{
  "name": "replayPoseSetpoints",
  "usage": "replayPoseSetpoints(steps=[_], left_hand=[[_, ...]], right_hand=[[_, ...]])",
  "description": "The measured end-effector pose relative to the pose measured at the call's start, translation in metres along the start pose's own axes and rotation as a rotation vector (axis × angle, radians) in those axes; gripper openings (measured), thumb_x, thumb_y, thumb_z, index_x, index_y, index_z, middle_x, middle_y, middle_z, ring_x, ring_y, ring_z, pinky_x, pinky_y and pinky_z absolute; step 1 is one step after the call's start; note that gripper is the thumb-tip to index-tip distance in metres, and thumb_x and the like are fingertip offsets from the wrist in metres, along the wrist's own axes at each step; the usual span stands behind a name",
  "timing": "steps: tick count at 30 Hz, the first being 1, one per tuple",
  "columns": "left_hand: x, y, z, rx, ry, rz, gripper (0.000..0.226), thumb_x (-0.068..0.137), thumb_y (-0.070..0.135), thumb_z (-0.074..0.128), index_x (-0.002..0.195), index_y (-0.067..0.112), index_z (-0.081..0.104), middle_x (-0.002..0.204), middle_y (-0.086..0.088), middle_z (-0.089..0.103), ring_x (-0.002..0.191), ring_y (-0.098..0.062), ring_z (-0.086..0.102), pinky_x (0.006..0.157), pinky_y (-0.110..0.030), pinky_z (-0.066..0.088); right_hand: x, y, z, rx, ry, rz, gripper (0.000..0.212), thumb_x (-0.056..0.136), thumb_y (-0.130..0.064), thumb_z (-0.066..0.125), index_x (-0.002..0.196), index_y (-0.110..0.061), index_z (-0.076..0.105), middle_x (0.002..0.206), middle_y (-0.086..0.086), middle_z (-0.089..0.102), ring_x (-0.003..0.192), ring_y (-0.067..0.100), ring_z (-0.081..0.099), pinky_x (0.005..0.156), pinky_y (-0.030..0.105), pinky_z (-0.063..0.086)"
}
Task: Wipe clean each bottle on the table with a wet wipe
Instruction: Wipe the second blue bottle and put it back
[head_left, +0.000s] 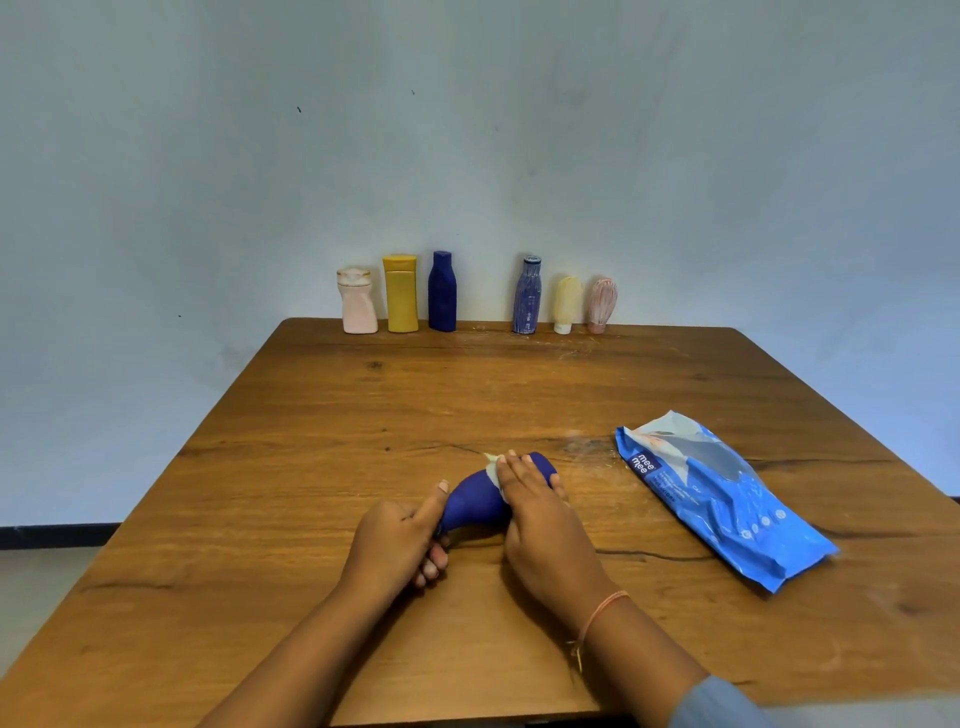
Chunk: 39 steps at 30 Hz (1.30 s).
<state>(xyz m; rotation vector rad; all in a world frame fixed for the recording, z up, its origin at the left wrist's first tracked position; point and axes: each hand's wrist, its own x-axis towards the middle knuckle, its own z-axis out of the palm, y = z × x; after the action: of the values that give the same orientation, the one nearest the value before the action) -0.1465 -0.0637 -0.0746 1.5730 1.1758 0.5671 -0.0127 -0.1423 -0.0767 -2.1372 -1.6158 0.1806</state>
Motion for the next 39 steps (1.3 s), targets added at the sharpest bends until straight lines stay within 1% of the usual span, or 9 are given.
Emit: replayPoseSetpoints(steps=[6, 12, 18, 21, 24, 31, 34, 36, 39], left_hand=[[-0.006, -0.010, 0.001, 0.157, 0.046, 0.222, 0.021, 0.072, 0.026, 0.077, 0.084, 0.028, 0.059, 0.064, -0.001, 0.066, 0.053, -0.005, 0.060, 0.053, -0.019, 0.047], [-0.008, -0.010, 0.005, -0.183, 0.048, 0.276, 0.017, 0.072, 0.002, 0.075, 0.081, 0.009, 0.062, 0.057, 0.006, 0.060, 0.052, 0.001, 0.052, 0.051, -0.011, 0.044], [-0.009, 0.000, 0.003, -0.404, 0.088, 0.387, 0.020, 0.074, -0.008, 0.068, 0.086, 0.000, 0.054, 0.077, -0.002, 0.063, 0.069, -0.001, 0.059, 0.065, -0.012, 0.048], [-0.008, 0.014, -0.002, -0.419, 0.102, 0.486, 0.029, 0.068, 0.013, 0.078, 0.086, 0.012, 0.056, 0.084, 0.002, 0.068, 0.085, -0.011, 0.063, 0.079, -0.021, 0.050], [-0.012, 0.026, -0.003, -0.319, 0.064, 0.565, 0.032, 0.065, 0.036, 0.071, 0.092, 0.025, 0.059, 0.097, 0.004, 0.068, 0.098, -0.013, 0.063, 0.089, -0.030, 0.048], [-0.017, 0.034, 0.003, -0.209, -0.003, 0.597, 0.034, 0.067, 0.039, 0.068, 0.100, 0.040, 0.058, 0.102, 0.015, 0.066, 0.098, -0.008, 0.063, 0.087, -0.025, 0.051], [-0.018, 0.036, 0.003, -0.215, -0.018, 0.601, 0.038, 0.065, 0.038, 0.068, 0.101, 0.034, 0.058, 0.100, 0.013, 0.067, 0.096, -0.008, 0.065, 0.085, -0.024, 0.051], [-0.018, 0.036, 0.001, -0.202, -0.025, 0.611, 0.036, 0.069, 0.029, 0.070, 0.103, 0.033, 0.059, 0.100, 0.014, 0.068, 0.095, -0.007, 0.066, 0.084, -0.021, 0.051], [-0.016, 0.038, -0.001, -0.161, -0.010, 0.627, 0.043, 0.079, 0.005, 0.068, 0.109, 0.035, 0.056, 0.099, 0.014, 0.069, 0.096, -0.002, 0.065, 0.082, -0.015, 0.050]], right_hand=[[-0.004, -0.004, 0.005, 0.005, 0.056, 0.101, 0.066, 0.093, -0.003, 0.034, 0.149, -0.011, 0.001, 0.157, 0.004, -0.003, 0.144, 0.015, -0.007, 0.114, 0.030, -0.006], [-0.021, -0.026, 0.023, 0.134, 0.106, -0.028, 0.066, 0.085, -0.010, 0.023, 0.148, -0.012, 0.002, 0.154, -0.002, -0.009, 0.143, 0.012, -0.009, 0.108, 0.017, -0.017], [-0.017, -0.040, -0.010, 0.729, 0.161, -0.027, 0.051, 0.089, 0.003, 0.037, 0.137, -0.012, 0.040, 0.133, -0.014, 0.044, 0.119, -0.013, 0.041, 0.102, 0.009, 0.032], [-0.004, -0.038, -0.039, 1.115, 0.205, 0.214, 0.041, 0.090, 0.009, 0.040, 0.116, -0.016, 0.061, 0.120, -0.002, 0.062, 0.107, 0.009, 0.060, 0.094, 0.031, 0.049], [-0.001, -0.042, -0.065, 1.259, 0.231, 0.258, 0.039, 0.091, 0.008, 0.038, 0.099, -0.019, 0.066, 0.105, 0.007, 0.069, 0.095, 0.020, 0.066, 0.080, 0.033, 0.055], [0.000, -0.051, -0.085, 1.045, 0.391, 0.022, 0.039, 0.091, 0.007, 0.039, 0.100, -0.019, 0.066, 0.098, -0.005, 0.068, 0.088, 0.006, 0.066, 0.069, 0.020, 0.054], [-0.003, -0.054, -0.080, 0.747, 0.342, -0.126, 0.041, 0.091, 0.005, 0.041, 0.112, -0.024, 0.061, 0.115, -0.007, 0.064, 0.106, 0.001, 0.058, 0.088, 0.023, 0.051], [-0.004, -0.054, -0.073, 0.429, 0.227, -0.249, 0.044, 0.090, -0.001, 0.042, 0.129, -0.019, 0.052, 0.135, -0.003, 0.051, 0.128, 0.001, 0.040, 0.109, 0.023, 0.032], [-0.004, -0.056, -0.074, 0.106, 0.148, -0.341, 0.053, 0.091, -0.007, 0.040, 0.143, -0.016, 0.033, 0.152, -0.001, 0.026, 0.141, 0.007, 0.016, 0.110, 0.015, 0.006]])
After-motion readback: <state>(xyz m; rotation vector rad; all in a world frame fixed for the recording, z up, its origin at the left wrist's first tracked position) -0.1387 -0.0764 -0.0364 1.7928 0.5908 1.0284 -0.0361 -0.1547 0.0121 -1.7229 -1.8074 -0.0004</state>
